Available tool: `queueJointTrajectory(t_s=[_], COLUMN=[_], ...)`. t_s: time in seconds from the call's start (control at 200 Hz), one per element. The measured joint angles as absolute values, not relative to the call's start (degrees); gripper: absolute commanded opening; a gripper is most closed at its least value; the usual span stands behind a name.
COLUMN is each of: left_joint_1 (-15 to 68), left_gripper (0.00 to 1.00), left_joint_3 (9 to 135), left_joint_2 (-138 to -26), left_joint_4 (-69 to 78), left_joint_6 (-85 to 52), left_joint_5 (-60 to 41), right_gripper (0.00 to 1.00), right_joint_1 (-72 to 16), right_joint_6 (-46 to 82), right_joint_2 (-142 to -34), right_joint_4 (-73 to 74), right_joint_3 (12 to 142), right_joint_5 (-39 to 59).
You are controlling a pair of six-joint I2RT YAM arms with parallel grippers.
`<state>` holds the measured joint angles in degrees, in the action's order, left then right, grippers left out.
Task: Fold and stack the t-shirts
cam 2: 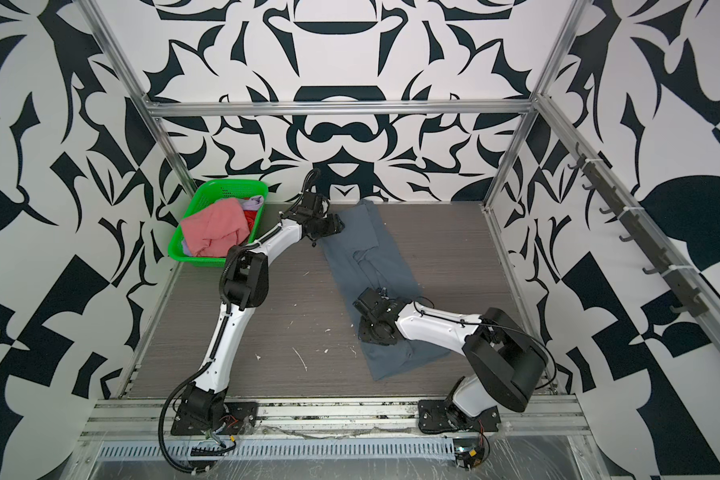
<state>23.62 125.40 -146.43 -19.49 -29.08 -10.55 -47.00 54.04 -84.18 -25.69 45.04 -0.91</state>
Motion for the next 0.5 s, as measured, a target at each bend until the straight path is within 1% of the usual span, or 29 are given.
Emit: queueJointTrajectory(t_s=[0.155, 0.255, 0.39, 0.5], left_joint_1=[23.55, 23.77, 24.75, 26.81], left_gripper=[0.66, 0.66, 0.67, 0.67], left_joint_3=[115.81, 112.60, 109.69, 108.49], left_joint_2=[-139.44, -135.26, -131.90, -132.05], left_joint_4=[-18.46, -18.83, -18.65, -18.83], left_joint_6=[-29.63, -30.87, -35.97, -39.27], left_joint_5=[-10.35, -9.78, -8.86, -7.55], right_gripper=[0.40, 0.42, 0.43, 0.43], right_joint_1=[-47.31, -47.07, -45.93, -45.15], right_joint_6=[52.88, 51.59, 49.36, 47.64], right_joint_2=[-78.54, -76.18, -76.99, -79.29], right_joint_4=[-28.21, -29.65, -30.28, -30.13], right_joint_3=[48.31, 49.84, 50.39, 50.39], right_joint_5=[-5.45, -10.41, -14.92, -16.23])
